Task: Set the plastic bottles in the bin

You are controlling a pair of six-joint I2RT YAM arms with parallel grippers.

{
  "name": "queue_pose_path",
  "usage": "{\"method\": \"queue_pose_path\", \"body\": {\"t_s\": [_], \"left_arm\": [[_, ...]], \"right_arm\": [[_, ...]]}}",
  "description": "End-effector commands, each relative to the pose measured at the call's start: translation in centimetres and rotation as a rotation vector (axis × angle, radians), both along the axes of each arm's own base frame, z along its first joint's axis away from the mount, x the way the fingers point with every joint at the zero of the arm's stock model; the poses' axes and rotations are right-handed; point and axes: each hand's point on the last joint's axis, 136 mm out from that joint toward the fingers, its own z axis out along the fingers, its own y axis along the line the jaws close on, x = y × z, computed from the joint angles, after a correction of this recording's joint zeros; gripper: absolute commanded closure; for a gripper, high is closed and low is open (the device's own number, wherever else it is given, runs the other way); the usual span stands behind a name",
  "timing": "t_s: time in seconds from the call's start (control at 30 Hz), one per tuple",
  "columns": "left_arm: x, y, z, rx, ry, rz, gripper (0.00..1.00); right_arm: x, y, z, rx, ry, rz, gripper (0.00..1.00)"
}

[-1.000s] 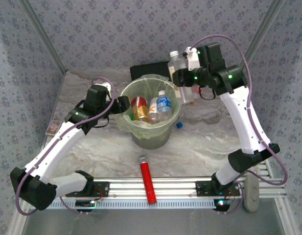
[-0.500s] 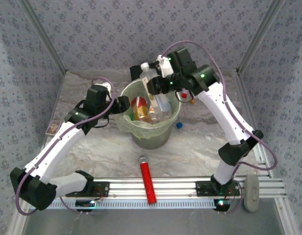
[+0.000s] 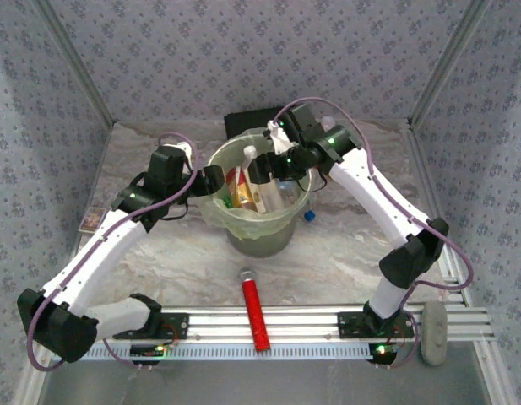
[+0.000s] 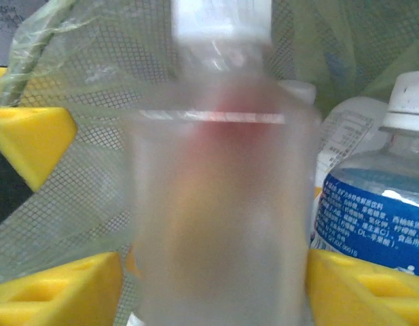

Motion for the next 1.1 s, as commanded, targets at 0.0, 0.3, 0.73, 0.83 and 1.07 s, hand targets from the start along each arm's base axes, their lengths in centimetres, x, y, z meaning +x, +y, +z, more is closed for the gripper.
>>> {"method": "queue_pose_path", "body": {"t_s": [0.0, 0.3, 0.73, 0.83, 1.07], "left_arm": [[0.1, -0.4, 2.1, -0.034, -0.048, -0.019, 0.24], [0.2, -0.5, 2.1, -0.031, -0.048, -0.022, 0.23], [0.0, -0.3, 2.1, -0.025, -0.044, -0.015, 0.23], [0.0, -0.3, 2.2, -0.022, -0.047, -0.016, 0.24], [0.0, -0.3, 1.9, -0.023, -0.043, -0.016, 0.23]], "right_arm": [[-1.0, -0.8, 3.6, 0.020, -0.069, 0.019, 0.21], [0.8, -0.9, 1.0, -0.080, -0.071, 0.016, 0.41], [-0.1, 1.7, -3.4, -0.117, -0.016, 0.086, 0.56], [0.3, 1.3, -1.0, -0.098, -0.073, 0.068, 0.55], [1.8, -1.7, 4.4, -0.050, -0.214, -0.033, 0.52]]}}
